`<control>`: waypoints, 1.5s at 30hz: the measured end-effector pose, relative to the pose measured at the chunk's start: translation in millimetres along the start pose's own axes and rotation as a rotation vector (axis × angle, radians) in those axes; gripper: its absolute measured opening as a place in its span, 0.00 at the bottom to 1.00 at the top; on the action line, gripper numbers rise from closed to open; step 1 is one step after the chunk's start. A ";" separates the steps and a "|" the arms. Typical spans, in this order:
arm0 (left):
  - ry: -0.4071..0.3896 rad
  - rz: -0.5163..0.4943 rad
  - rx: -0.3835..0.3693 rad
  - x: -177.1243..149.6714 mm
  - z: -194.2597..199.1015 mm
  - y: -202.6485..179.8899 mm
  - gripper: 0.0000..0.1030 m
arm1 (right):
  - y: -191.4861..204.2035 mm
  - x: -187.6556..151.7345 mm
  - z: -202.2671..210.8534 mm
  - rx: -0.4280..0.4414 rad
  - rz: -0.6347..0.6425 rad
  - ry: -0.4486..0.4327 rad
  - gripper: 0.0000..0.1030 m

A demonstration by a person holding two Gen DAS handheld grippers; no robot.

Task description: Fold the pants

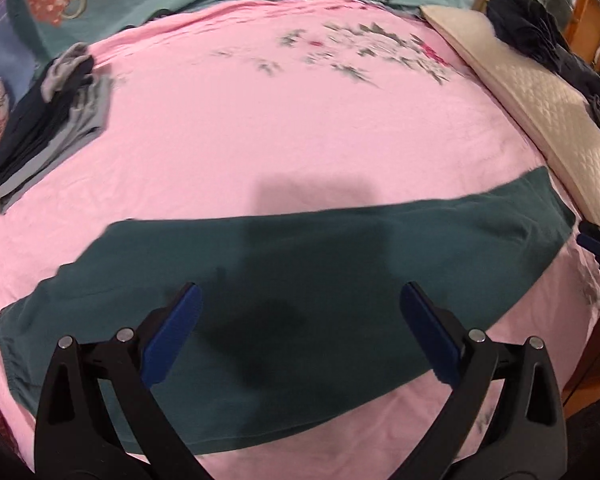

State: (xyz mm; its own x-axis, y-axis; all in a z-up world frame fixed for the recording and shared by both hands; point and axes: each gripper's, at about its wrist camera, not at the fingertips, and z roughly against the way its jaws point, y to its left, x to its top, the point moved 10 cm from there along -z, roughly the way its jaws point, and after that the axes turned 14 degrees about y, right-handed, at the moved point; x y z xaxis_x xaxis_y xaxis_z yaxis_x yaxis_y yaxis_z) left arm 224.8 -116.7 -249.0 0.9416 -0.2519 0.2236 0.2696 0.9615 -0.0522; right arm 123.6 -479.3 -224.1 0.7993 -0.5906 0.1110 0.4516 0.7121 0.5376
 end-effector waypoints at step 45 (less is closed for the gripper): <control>0.120 -0.032 0.140 -16.3 -32.4 -4.3 0.98 | -13.9 13.5 -27.1 -0.042 0.009 -0.044 0.34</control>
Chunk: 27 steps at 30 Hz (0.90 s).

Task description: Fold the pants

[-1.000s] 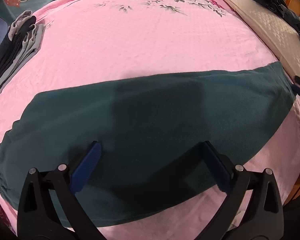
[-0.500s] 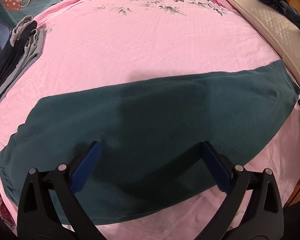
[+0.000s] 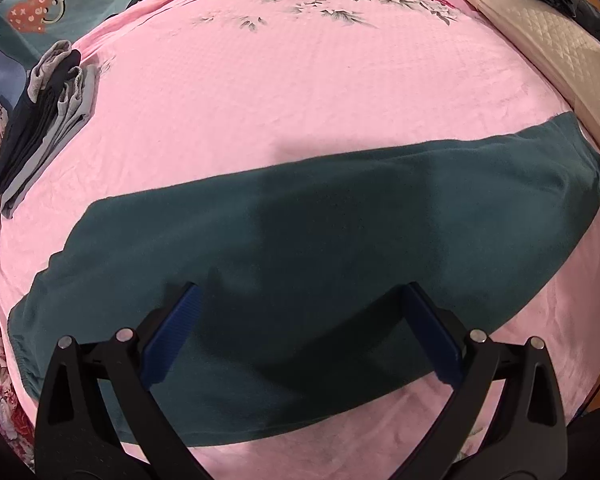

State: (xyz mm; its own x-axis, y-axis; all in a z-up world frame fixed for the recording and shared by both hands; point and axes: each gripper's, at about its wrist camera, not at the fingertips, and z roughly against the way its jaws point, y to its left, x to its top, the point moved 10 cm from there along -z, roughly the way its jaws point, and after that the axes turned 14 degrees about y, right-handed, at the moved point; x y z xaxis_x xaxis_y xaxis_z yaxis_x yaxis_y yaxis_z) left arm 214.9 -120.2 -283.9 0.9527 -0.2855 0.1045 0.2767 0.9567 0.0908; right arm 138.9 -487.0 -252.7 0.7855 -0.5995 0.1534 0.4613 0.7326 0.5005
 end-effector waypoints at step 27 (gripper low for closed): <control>-0.082 0.238 0.033 -21.4 43.7 116.7 0.98 | 89.1 -4.8 31.1 -0.049 0.261 -0.126 0.05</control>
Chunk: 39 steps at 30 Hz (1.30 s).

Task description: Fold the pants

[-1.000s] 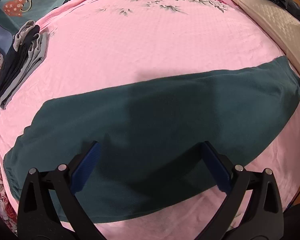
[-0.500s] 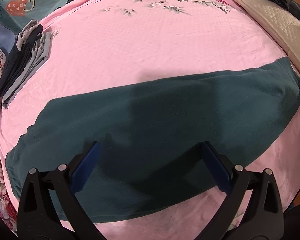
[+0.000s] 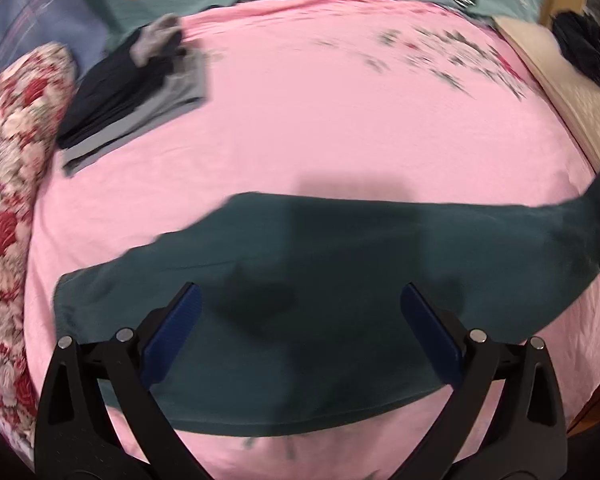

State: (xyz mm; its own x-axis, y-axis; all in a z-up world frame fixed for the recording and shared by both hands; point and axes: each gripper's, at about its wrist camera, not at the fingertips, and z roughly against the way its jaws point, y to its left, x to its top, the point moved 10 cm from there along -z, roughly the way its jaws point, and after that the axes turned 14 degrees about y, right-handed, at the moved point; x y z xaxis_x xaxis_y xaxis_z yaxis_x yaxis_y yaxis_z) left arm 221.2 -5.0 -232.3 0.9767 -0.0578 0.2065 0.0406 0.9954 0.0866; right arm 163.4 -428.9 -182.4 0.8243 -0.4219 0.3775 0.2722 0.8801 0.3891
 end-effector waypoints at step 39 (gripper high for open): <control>-0.208 -0.148 -0.392 -17.7 56.6 -37.3 0.96 | 210.9 -81.4 -61.3 0.093 0.591 0.253 0.19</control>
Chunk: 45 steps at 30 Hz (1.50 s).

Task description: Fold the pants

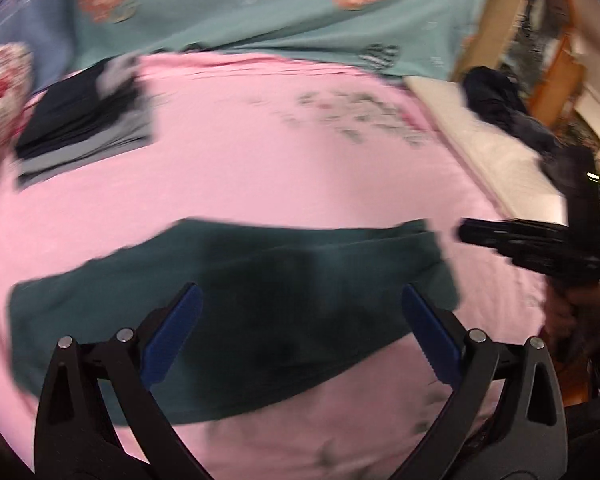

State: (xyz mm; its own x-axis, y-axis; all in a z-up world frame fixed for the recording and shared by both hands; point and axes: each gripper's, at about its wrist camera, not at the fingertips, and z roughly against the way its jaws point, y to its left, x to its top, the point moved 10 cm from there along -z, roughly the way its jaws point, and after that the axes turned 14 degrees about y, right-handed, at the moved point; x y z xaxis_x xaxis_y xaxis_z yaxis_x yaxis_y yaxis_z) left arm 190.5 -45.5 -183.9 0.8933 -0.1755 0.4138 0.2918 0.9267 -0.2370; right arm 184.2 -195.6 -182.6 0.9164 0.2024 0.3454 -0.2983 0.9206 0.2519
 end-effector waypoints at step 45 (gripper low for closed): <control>0.138 -0.389 -0.054 -9.9 -116.5 -189.7 0.86 | -74.2 33.8 -50.4 0.383 0.239 0.291 0.22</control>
State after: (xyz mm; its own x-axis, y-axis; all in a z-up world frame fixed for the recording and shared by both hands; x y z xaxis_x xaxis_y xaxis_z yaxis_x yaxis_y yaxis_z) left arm 166.1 -258.2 -245.5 0.7494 -0.5554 0.3605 0.6307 0.7645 -0.1333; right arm 250.8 -240.2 -235.1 0.8311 0.5256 0.1816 -0.5335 0.6613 0.5273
